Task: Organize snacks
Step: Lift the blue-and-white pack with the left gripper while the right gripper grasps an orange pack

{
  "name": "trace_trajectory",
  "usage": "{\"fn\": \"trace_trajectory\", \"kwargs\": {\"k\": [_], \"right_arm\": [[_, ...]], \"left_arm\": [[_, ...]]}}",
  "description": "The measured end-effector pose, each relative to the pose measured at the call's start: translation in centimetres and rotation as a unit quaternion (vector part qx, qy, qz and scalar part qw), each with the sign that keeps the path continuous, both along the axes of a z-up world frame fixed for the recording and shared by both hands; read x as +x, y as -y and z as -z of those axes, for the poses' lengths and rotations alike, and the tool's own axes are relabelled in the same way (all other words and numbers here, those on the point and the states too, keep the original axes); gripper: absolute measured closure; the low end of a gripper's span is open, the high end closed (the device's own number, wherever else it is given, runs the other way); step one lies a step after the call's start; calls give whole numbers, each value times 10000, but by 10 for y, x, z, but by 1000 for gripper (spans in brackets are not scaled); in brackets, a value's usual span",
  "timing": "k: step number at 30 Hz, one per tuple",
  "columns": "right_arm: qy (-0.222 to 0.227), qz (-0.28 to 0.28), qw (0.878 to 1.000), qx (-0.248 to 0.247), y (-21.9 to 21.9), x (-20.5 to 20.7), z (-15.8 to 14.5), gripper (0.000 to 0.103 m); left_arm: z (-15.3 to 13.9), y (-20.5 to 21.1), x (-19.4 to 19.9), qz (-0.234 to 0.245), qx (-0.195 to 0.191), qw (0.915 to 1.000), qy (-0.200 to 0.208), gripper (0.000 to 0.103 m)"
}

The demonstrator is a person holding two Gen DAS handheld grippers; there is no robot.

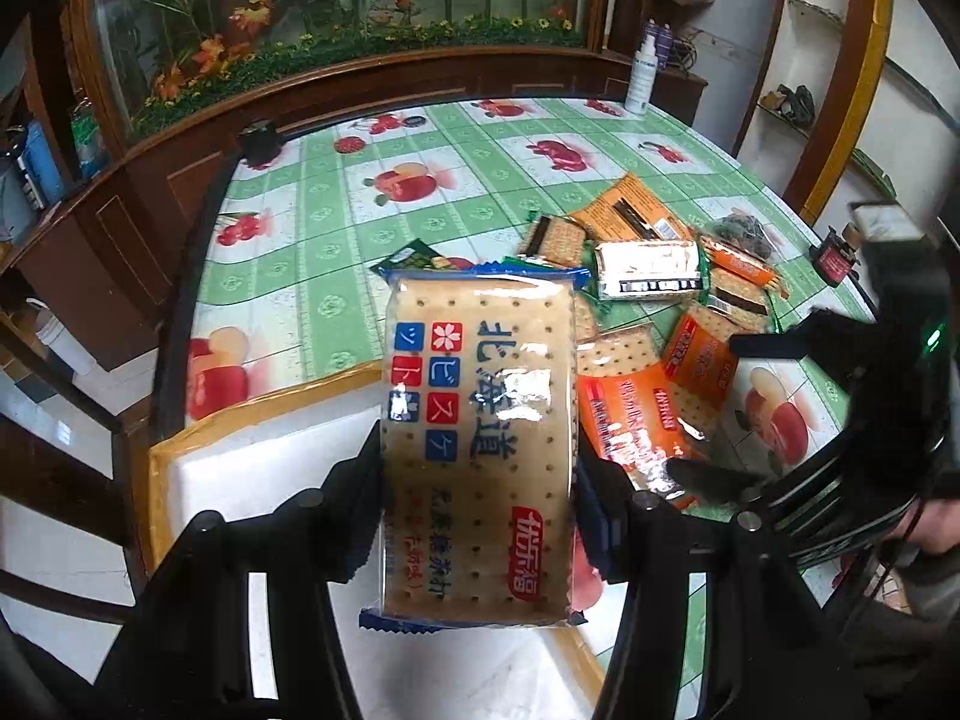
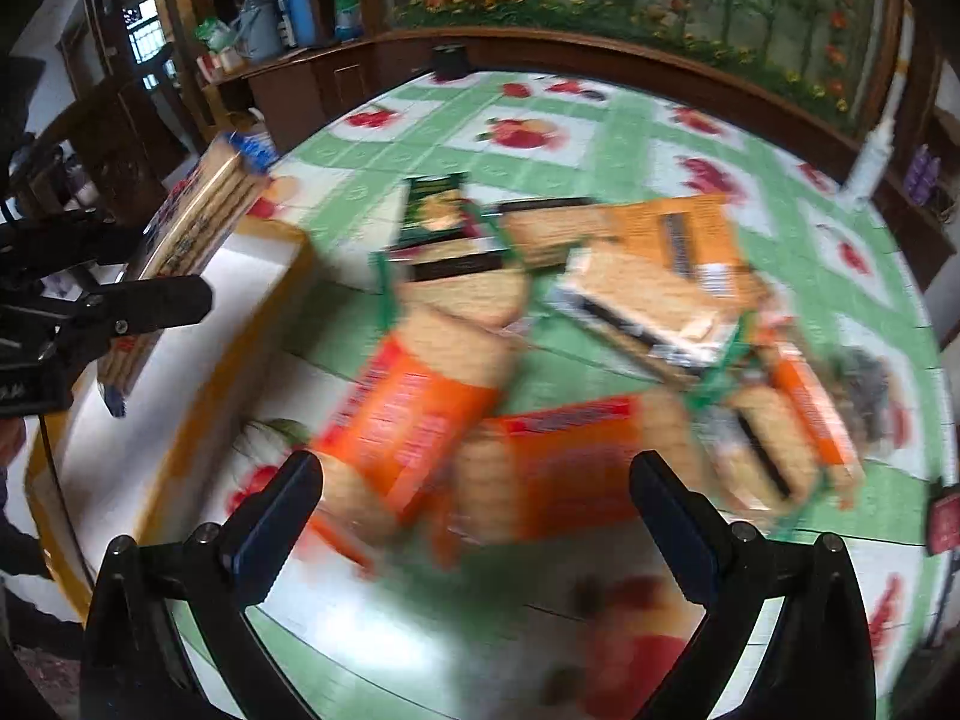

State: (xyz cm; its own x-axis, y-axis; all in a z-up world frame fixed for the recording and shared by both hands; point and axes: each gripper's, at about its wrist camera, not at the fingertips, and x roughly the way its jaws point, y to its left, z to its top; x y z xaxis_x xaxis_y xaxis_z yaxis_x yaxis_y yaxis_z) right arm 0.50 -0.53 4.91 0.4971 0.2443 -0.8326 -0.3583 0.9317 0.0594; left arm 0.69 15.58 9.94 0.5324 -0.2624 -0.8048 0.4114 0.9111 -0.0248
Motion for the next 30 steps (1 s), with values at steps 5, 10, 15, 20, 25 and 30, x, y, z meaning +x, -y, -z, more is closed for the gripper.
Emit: {"fn": "trace_trajectory", "kwargs": {"k": [5, 10, 15, 20, 25, 30], "right_arm": [[-55, 237, 9991, -359, -32, 9, 15, 12], [-10, 486, 9970, -601, -43, 14, 27, 13], [133, 268, 9964, -797, -42, 11, 26, 33], [-13, 105, 9993, -345, -28, 6, 19, 36], [29, 54, 10000, 27, -18, -8, 11, 36], [214, -164, 9990, 346, -25, -21, -17, 36]], "left_arm": [[-4, -19, -6, -75, -47, 9999, 67, 47], [0, -36, -9, -191, -197, 9996, -9, 47], [4, -52, -18, -334, -353, 9988, -70, 47], [5, -60, -29, -459, -561, 9973, -88, 47], [10, -60, -38, -552, -509, 9971, -144, 47], [6, -70, -42, -733, -491, 9960, -111, 47]]}}
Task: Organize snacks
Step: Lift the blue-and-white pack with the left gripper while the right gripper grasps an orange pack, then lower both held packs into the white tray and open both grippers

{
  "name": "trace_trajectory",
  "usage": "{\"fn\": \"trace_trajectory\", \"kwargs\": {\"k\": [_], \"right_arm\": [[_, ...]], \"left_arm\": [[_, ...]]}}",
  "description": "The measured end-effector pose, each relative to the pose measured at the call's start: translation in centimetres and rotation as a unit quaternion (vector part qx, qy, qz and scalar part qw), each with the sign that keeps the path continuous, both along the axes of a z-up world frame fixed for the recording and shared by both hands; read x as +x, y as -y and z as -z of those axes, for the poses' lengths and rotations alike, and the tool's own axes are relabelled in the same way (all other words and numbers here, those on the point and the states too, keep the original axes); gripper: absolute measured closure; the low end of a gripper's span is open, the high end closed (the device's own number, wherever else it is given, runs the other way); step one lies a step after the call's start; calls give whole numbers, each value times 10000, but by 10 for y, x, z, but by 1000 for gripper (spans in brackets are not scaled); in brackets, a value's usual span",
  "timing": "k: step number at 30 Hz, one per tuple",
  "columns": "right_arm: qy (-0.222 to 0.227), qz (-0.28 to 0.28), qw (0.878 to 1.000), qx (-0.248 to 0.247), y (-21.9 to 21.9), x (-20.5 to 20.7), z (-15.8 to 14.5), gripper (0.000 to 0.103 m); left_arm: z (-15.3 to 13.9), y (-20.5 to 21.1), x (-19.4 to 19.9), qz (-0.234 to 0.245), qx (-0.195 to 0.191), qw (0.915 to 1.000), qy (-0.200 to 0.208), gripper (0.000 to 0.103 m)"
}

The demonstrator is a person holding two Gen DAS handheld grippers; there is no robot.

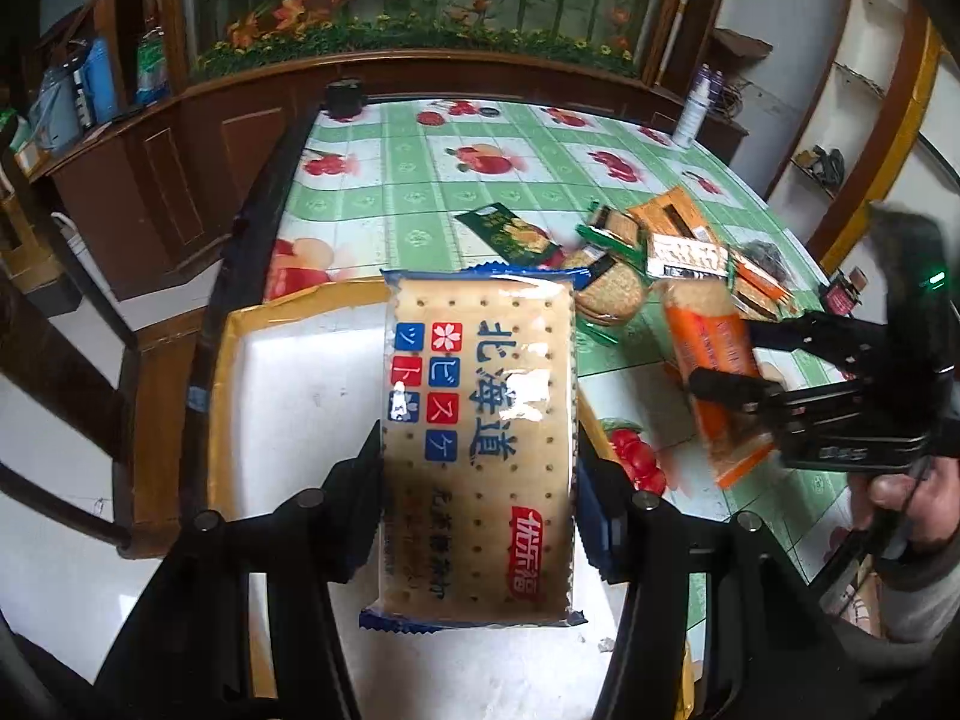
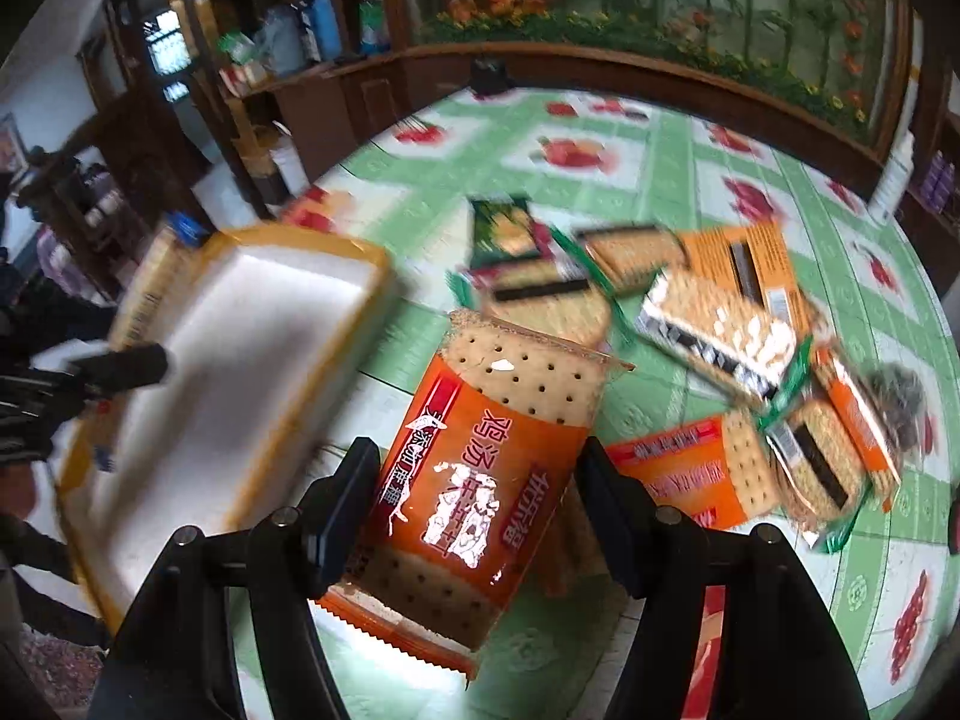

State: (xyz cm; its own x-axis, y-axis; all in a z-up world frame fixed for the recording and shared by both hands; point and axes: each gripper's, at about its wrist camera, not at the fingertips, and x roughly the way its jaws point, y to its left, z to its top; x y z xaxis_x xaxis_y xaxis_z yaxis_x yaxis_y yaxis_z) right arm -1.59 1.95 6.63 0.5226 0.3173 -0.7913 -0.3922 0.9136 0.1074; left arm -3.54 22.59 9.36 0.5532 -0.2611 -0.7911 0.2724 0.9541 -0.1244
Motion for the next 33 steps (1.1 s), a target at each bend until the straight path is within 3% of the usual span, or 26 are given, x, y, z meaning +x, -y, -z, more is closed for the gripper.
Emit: {"fn": "trace_trajectory", "kwargs": {"k": [5, 13, 19, 33], "right_arm": [[39, -485, 9975, 507, -30, 3, -27, 36], [-118, -1031, 9925, 642, -102, 19, -17, 36], [-257, -1053, 9929, 493, -127, 32, 1, 36], [-457, -792, 9951, 380, -126, 54, 21, 36]], "left_arm": [[-1, -18, -1, -300, 143, 9994, -1, 47], [19, -48, 12, -997, 435, 9939, -164, 47], [36, -57, 23, -1340, 489, 9893, -310, 47], [54, -57, 45, -1408, 579, 9869, -541, 47]]}}
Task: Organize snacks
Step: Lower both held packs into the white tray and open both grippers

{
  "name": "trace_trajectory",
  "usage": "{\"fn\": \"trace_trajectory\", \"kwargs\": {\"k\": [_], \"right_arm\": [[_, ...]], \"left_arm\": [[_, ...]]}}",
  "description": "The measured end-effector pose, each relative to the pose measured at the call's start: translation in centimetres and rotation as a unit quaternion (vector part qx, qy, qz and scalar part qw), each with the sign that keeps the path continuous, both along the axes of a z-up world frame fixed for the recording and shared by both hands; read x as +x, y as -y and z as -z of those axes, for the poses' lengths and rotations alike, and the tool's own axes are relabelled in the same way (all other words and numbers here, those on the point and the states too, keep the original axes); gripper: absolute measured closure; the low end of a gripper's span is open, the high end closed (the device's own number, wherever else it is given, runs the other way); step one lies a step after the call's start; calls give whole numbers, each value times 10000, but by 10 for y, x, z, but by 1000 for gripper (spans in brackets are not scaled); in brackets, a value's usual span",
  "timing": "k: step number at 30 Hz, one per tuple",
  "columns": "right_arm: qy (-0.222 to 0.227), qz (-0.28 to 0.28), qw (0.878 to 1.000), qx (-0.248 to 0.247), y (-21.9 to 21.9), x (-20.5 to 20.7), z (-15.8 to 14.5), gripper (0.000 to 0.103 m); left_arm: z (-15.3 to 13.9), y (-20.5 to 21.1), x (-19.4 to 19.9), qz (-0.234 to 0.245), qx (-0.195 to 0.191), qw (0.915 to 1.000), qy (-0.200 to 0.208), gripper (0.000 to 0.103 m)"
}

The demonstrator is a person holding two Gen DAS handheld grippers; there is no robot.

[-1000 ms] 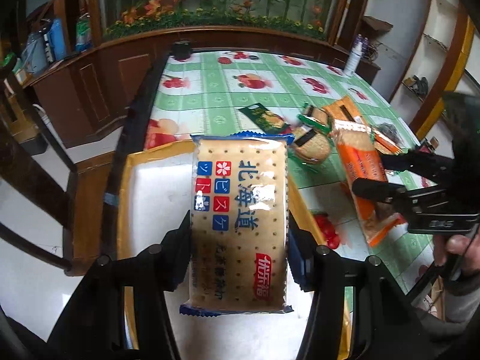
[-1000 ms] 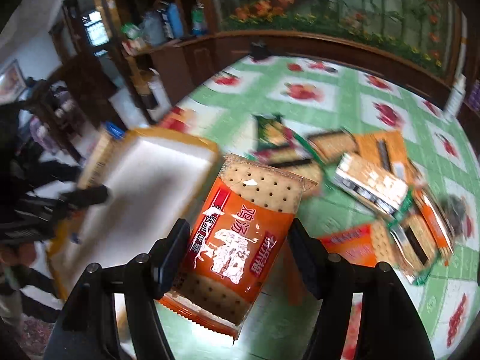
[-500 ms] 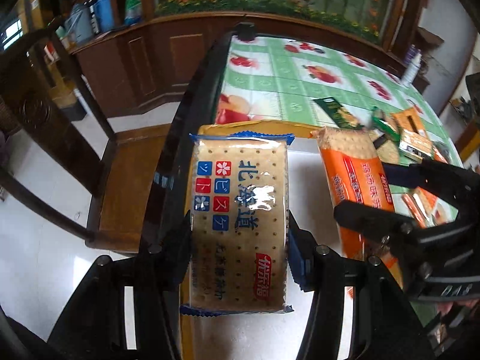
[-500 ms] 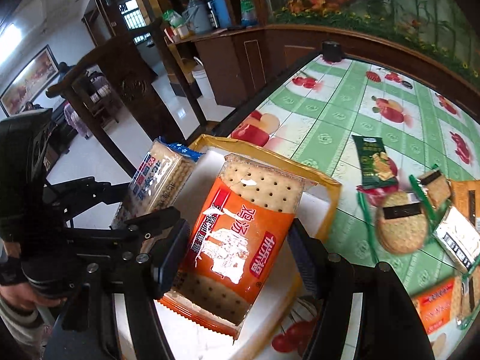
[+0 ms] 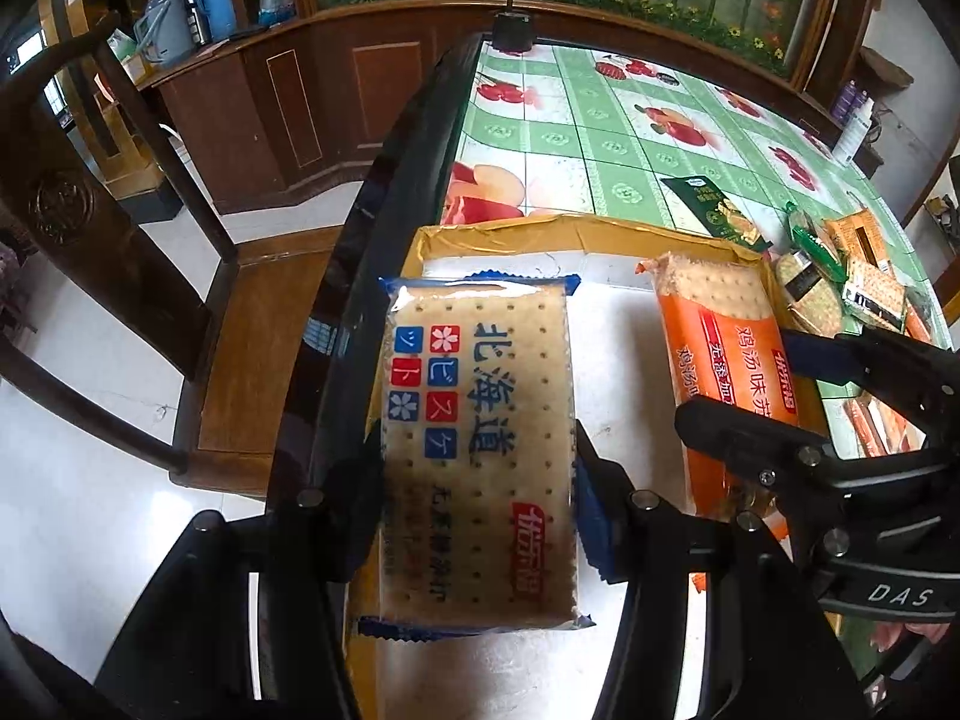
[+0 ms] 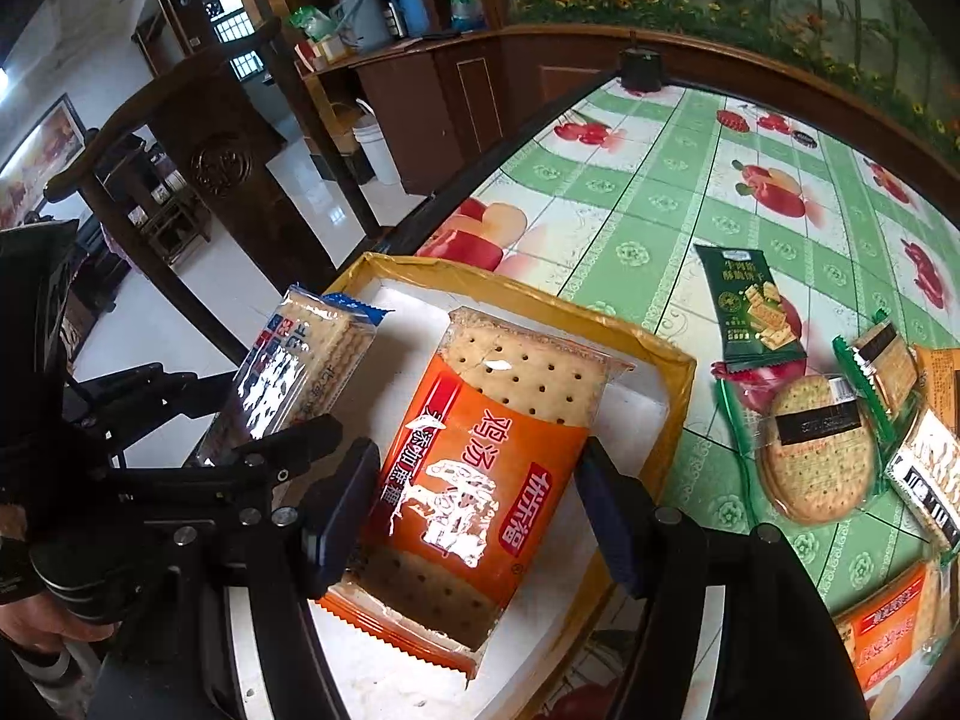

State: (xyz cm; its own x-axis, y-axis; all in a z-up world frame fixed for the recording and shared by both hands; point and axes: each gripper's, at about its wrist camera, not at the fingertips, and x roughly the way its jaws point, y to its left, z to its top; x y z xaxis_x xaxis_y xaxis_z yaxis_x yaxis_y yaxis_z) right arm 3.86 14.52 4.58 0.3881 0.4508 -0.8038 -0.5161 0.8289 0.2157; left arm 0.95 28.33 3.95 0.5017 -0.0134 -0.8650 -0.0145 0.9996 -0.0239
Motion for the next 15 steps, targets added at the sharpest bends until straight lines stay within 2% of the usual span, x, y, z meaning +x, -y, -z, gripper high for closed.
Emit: {"fn": "trace_trajectory", "kwargs": {"k": [11, 15], "right_arm": [[-34, 82, 9999, -77, 1, 4, 6, 36], [-77, 141, 9999, 55, 4, 6, 5, 36]], "left_arm": [[2, 2, 3, -26, 75, 10000, -40, 46], [1, 2, 3, -50, 54, 10000, -41, 46]]}}
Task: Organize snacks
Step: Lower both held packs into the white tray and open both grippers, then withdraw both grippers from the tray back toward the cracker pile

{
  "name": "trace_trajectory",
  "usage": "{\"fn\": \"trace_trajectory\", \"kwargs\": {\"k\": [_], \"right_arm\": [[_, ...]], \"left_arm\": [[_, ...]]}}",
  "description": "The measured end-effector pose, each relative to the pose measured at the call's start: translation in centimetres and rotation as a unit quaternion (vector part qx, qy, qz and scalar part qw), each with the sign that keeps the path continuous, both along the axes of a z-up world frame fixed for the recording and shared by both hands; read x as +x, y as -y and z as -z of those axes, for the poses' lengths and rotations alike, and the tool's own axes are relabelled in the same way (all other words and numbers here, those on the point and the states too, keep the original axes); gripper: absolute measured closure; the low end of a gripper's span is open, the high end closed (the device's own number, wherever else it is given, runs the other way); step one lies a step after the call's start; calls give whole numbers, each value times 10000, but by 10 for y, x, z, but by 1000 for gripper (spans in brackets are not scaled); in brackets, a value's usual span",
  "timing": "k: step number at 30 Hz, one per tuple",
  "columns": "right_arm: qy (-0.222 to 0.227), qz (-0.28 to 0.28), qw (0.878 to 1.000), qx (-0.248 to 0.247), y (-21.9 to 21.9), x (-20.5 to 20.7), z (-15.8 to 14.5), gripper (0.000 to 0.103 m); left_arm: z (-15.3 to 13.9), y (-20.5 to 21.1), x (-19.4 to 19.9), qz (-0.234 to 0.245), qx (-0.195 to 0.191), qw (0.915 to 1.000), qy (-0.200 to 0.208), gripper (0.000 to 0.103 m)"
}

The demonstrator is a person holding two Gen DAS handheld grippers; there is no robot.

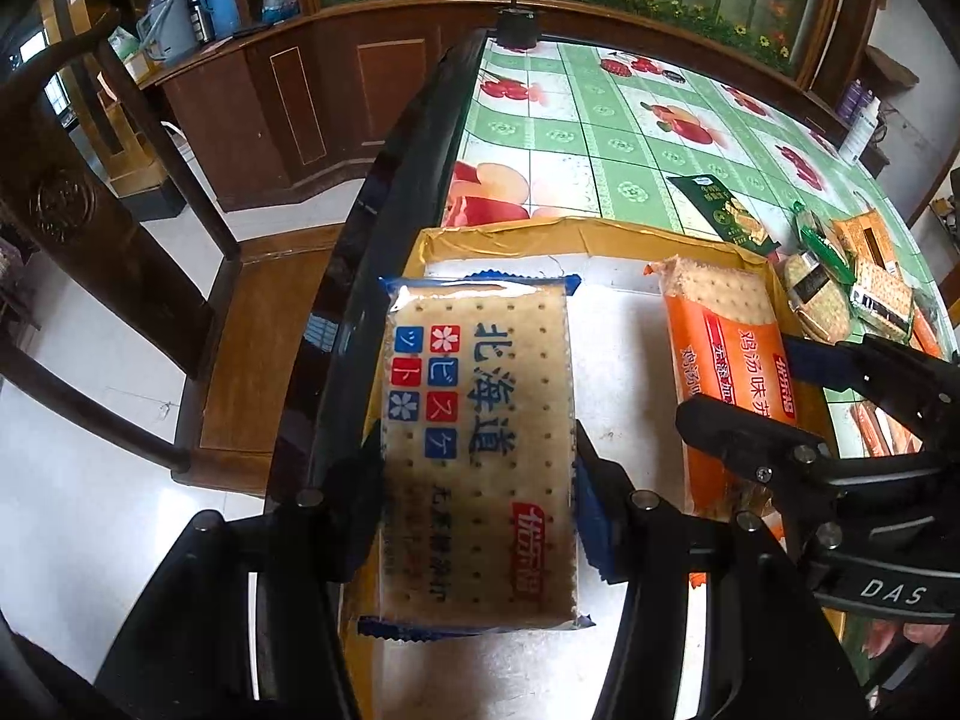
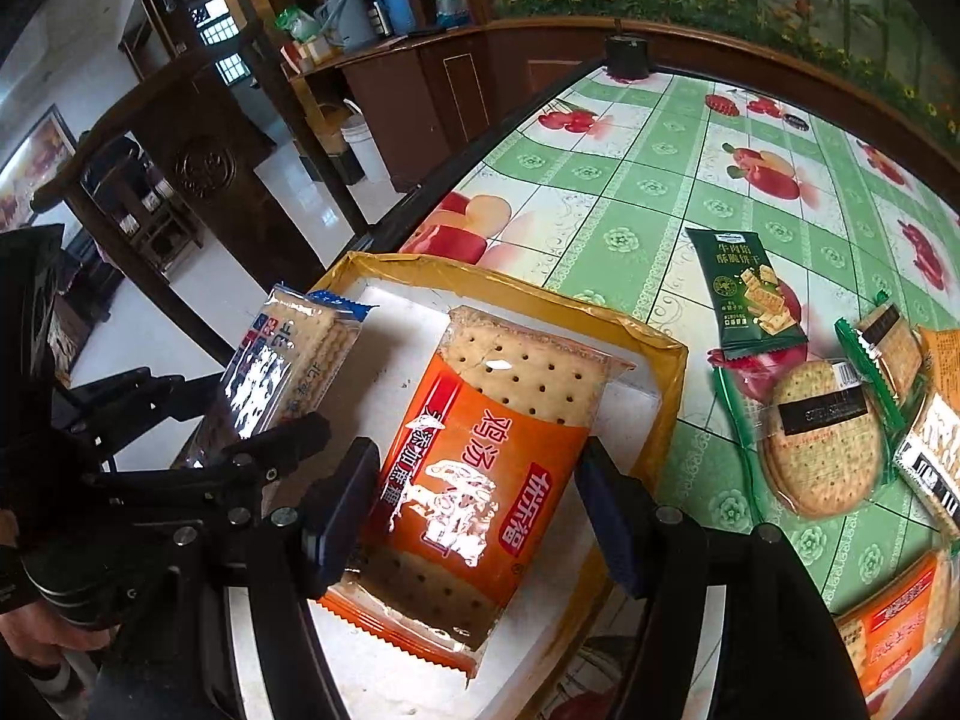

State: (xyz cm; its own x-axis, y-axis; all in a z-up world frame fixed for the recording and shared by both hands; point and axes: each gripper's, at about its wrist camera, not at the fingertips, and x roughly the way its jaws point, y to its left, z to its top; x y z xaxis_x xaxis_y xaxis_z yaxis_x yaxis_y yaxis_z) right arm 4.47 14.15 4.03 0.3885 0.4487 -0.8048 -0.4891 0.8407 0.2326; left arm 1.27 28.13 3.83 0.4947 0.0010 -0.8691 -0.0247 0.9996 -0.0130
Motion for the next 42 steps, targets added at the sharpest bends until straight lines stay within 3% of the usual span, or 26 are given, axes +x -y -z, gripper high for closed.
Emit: {"fn": "trace_trajectory", "kwargs": {"k": [5, 10, 15, 23, 42], "right_arm": [[-173, 87, 9988, 444, 9, 0, -3, 31], [-76, 141, 9989, 436, 12, -1, -9, 30], [127, 67, 9988, 468, 16, -14, -22, 30], [647, 104, 9960, 610, 50, -45, -47, 26], [1007, 757, 9907, 506, 161, -85, -46, 24]], "left_arm": [[-2, -3, -2, -16, -241, 9997, 51, 39], [-5, -2, -4, -10, -379, 9993, 55, 33], [-18, 9, -16, -53, -21, 9996, 289, 24], [-56, 31, -55, -237, 633, 9918, 1084, 14], [-65, 147, -99, 153, 581, 9864, 1529, 14]]}}
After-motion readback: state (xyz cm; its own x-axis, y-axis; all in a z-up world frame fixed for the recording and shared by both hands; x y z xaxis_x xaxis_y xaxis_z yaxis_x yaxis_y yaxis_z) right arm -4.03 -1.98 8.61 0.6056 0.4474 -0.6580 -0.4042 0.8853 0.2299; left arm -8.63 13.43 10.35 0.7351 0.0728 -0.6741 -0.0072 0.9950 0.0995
